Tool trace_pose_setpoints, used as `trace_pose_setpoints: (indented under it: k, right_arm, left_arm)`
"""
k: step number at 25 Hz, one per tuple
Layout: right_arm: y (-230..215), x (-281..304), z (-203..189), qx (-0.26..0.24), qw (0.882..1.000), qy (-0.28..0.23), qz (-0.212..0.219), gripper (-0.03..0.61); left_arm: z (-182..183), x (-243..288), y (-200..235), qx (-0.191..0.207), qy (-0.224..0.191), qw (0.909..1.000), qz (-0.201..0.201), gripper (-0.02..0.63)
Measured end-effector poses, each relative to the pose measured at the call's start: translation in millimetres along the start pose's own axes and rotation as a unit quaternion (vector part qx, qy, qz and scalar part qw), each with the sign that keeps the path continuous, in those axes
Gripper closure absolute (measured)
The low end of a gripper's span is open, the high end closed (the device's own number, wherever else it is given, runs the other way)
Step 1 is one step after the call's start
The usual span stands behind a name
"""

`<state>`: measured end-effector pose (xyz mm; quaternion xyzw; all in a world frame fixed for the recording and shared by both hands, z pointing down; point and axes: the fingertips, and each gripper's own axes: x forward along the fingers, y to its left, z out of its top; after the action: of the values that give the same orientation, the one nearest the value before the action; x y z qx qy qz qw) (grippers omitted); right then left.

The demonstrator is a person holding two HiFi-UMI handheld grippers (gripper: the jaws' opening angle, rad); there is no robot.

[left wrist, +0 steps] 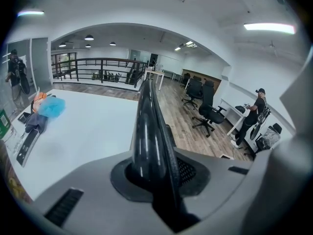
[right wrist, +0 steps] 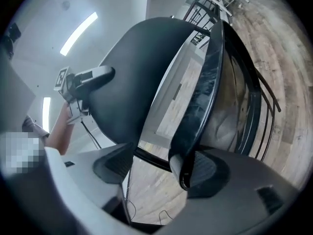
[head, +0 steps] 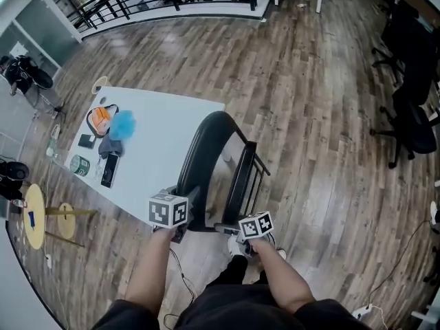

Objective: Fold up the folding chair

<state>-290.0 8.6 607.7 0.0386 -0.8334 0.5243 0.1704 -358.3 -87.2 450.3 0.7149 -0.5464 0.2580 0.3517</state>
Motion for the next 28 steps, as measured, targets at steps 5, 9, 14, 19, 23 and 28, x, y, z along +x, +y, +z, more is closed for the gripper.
trace_pose_setpoints:
  k: [5,9,14,19,23,28]
  right_arm:
    - [9.9,52.8,7.6,-0.016,0.999,0.036,-0.001,0.244]
    - [10.5,79.2,13.4,-0.020,0.999,0.049,-0.007,0.244]
    - [13.1,103.3,18.6,-0.023,0.998,0.059,-0.005,0.244]
    - [12.9,108.8,21.2,-0.021,0.998,0.062,-0.003,0.244]
    - [7.3,109.1,24.6,-0.037,0.997,0.060,-0.017,0.244]
    - [7.7,80.1,33.8,-0.035,0.998,0.007,-0.044,0.244]
  left_arm:
    - [-3.3,-4.8,31.1,-0.010,0.000,0.9999,-0.004,0.538]
    - [-3.5,-5.3,45.9,-0.013,-0.001,0.9999,-0.006,0.538]
    - [0.0,-11.3,69.1,-0.013,-0.002,0.9999,0.001,0.538]
    - [2.9,-12.8,76.1,-0.012,-0.002,0.9999,0.001,0.538]
    - [8.1,-13.4,77.4,0.001,-0.011,0.9999,0.008,0.536]
    - [16.1,-38.5,88.2,0.043,-0.085,0.9930,0.070,0.424]
